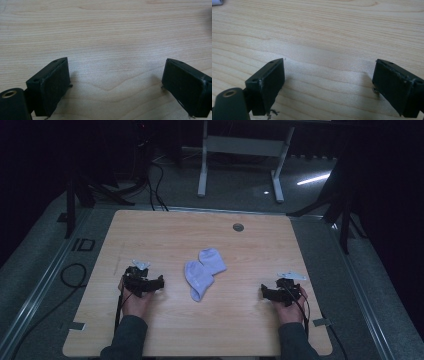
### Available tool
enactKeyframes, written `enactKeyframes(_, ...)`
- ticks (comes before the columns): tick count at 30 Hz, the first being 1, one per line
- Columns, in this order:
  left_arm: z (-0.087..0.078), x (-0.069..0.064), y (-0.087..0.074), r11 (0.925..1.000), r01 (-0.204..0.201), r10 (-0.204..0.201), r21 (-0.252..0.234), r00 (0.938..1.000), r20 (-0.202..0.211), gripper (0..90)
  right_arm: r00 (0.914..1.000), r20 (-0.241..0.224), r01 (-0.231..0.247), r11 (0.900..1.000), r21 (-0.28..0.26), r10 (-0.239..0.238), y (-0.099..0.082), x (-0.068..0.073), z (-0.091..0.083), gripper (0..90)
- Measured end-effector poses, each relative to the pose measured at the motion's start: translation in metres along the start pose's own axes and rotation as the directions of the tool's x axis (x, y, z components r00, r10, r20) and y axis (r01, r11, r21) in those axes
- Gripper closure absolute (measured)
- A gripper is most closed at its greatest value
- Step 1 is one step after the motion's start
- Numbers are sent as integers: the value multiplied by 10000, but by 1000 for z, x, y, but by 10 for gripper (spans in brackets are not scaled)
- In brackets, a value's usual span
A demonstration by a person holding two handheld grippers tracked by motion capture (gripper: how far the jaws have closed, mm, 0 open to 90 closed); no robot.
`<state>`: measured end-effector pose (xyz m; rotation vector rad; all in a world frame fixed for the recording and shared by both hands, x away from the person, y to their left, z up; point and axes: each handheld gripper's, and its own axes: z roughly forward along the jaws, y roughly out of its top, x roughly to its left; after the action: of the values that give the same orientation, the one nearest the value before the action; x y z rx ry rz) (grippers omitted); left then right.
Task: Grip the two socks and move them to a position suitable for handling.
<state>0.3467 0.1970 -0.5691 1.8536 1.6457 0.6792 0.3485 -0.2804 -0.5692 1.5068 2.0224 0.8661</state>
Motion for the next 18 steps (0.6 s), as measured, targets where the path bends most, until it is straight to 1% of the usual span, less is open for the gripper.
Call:
enactKeyframes(3, -1, 0, 0, 10000, 21, -21, -72, 10000, 4, 131, 10000, 12, -53, 10000, 6, 53, -1, 3, -1, 111)
enactKeyframes(4, -2, 0, -1, 9999, 18, -18, -139, 10000, 31, 150, 10000, -5, -15, 10000, -5, 15, -1, 4, -1, 139)
enactKeyframes(6, -2, 0, -1, 9999, 18, -17, -144, 10000, 30, 151, 10000, -71, 48, 10000, -18, -48, -1, 6, -2, 152)
enactKeyframes(8, -2, 0, -1, 9999, 2, -2, -158, 10000, 25, 160, 9996, -207, 191, 9998, -4, -191, 0, 10, -4, 232)
enactKeyframes(10, -2, 0, -1, 9999, -1, 1, -156, 10000, 24, 161, 9996, -223, 197, 9998, 70, -195, 1, 14, -6, 304)
enactKeyframes(12, -2, 0, -1, 9999, 2, -1, -159, 10000, 26, 161, 9991, -313, 294, 9995, 116, -290, 1, 17, -8, 408)
enactKeyframes(13, -2, 0, -1, 9999, 2, -1, -159, 10000, 26, 161, 9991, -313, 294, 9995, 116, -290, 1, 17, -8, 408)
enactKeyframes(14, -2, 0, -1, 9999, 2, -1, -158, 10000, 25, 161, 9973, -600, 431, 9990, 93, -425, 2, 21, -11, 479)
enactKeyframes(15, -2, 0, -1, 9999, 0, 0, -156, 10000, 25, 161, 9973, -600, 431, 9990, 93, -425, 2, 21, -11, 479)
enactKeyframes(16, -2, 0, -1, 9999, 2, -2, -158, 10000, 24, 161, 9930, -897, 773, 9970, 47, -765, 4, 27, -14, 539)
enactKeyframes(17, -2, 0, -1, 9999, 2, -2, -158, 10000, 24, 161, 9930, -897, 773, 9970, 47, -765, 4, 27, -14, 539)
enactKeyframes(18, -2, 0, -1, 9999, 0, 0, -156, 10000, 25, 161, 9912, -928, 949, 9955, 21, -943, 5, 30, -16, 565)
